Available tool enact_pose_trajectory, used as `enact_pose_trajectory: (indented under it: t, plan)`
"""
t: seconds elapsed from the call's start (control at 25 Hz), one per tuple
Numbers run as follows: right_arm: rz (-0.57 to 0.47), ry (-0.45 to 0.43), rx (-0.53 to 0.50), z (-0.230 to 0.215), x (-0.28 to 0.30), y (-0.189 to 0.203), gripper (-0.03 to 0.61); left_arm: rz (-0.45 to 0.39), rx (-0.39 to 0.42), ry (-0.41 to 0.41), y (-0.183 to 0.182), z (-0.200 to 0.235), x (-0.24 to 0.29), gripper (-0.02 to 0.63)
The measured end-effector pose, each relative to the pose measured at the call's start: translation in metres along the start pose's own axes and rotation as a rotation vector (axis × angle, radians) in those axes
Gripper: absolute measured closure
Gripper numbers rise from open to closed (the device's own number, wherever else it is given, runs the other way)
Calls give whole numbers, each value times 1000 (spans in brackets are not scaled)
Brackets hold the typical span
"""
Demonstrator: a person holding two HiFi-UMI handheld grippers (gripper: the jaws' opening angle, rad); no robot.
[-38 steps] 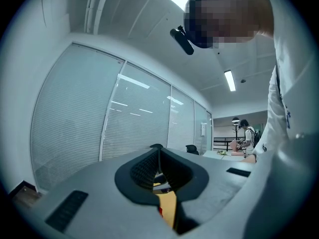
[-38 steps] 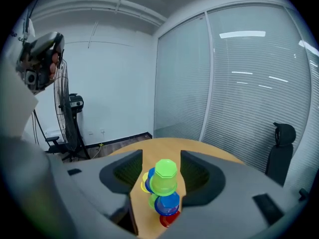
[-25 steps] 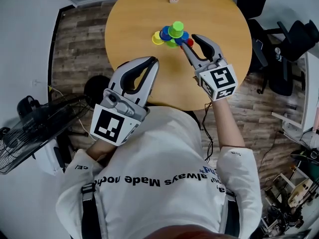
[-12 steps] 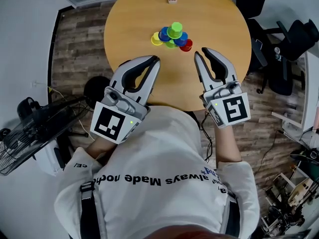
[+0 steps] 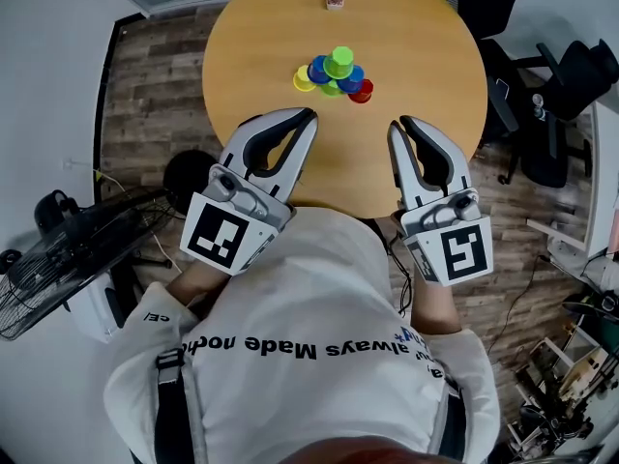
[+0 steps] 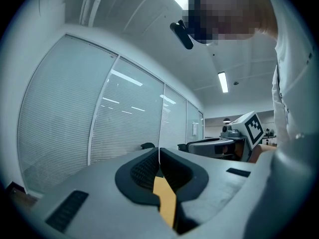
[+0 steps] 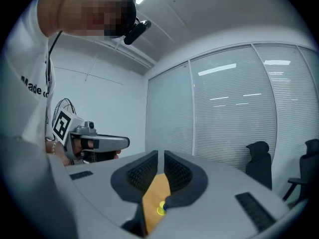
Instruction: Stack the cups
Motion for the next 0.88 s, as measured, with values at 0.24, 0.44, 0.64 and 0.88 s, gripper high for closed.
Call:
enact_pose_trajectory:
  t: [0.24, 0.44, 0.64, 0.88]
  plan:
    - [-19, 34, -4, 4, -14, -9, 526, -1, 1, 5, 0, -2, 3, 584]
    - [-37, 53, 0, 3, -23, -17, 529, -3, -2, 8, -1, -2, 5, 586]
    - [-36, 57, 1, 7, -25, -18, 532, -7, 0, 16, -3, -3, 8, 588]
    - [-39, 64, -1, 7, -26, -18, 534, -11, 4, 19, -6, -3, 10, 588]
Point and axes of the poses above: the fingertips, and each gripper's own axes: x forward along the fingers, z to its left, y out of its underside, the point moved 6 cm from there along -x, backward along the fingers, and after that the axes turned 2 degrees about -y, right-handed, at the moved point
